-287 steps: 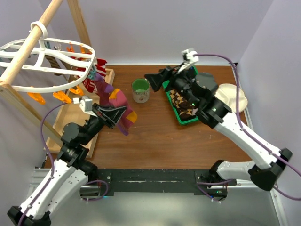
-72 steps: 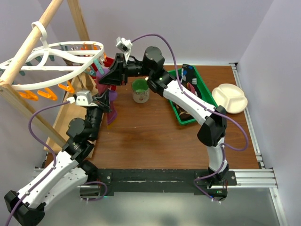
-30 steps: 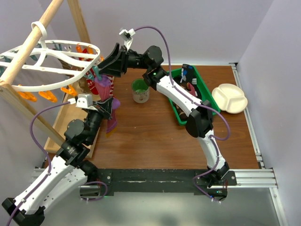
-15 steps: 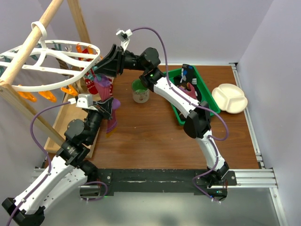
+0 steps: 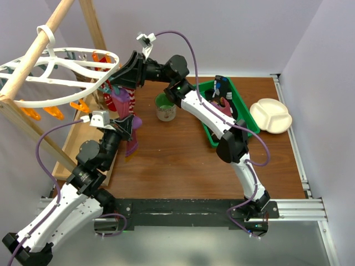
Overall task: Remove the socks clipped to the hanger
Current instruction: Remove the sock from the hanger, then place the sock in the bin.
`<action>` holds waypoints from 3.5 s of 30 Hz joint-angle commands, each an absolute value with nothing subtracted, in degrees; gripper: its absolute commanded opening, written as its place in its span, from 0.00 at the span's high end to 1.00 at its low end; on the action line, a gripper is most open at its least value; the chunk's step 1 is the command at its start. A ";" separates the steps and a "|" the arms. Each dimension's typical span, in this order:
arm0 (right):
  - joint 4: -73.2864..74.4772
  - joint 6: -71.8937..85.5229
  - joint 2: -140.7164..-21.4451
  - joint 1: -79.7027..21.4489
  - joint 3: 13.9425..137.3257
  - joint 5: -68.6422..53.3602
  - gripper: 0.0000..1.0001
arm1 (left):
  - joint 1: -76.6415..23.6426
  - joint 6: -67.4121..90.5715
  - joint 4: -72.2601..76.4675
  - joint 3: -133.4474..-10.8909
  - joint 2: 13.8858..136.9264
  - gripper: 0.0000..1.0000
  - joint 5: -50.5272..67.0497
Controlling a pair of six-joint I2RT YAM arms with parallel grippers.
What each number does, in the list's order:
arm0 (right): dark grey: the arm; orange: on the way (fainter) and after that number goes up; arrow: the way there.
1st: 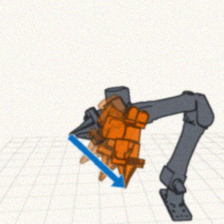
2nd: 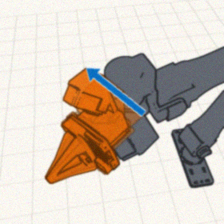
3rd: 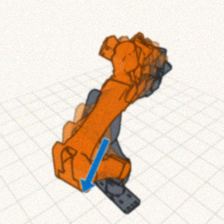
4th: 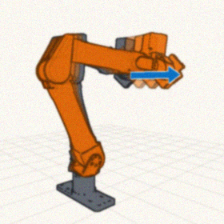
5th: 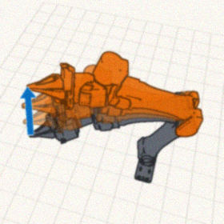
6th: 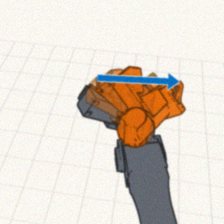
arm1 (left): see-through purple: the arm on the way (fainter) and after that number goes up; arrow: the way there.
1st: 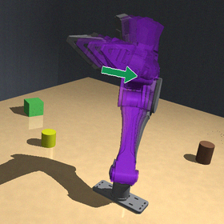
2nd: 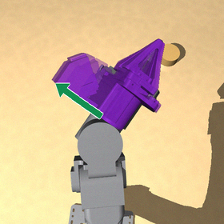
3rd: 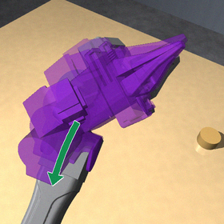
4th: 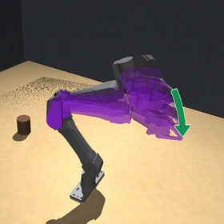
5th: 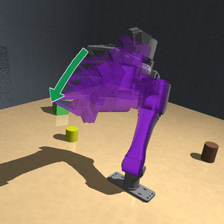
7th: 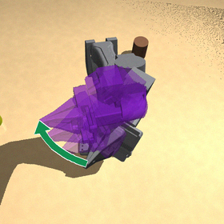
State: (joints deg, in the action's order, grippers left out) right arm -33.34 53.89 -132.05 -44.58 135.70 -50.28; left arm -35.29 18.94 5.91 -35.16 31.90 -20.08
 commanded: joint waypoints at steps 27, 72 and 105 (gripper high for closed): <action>-28.22 47.38 -129.02 -46.14 137.11 -45.62 1.00 | -34.98 25.66 -2.61 -32.52 28.92 1.00 -19.50; -2.03 23.99 -86.41 -43.68 87.73 8.03 0.01 | -45.05 22.16 14.92 -34.63 43.22 1.00 -13.67; 13.44 20.04 -49.74 -43.59 75.41 31.73 0.02 | -47.65 29.60 44.91 -95.50 122.93 1.00 4.29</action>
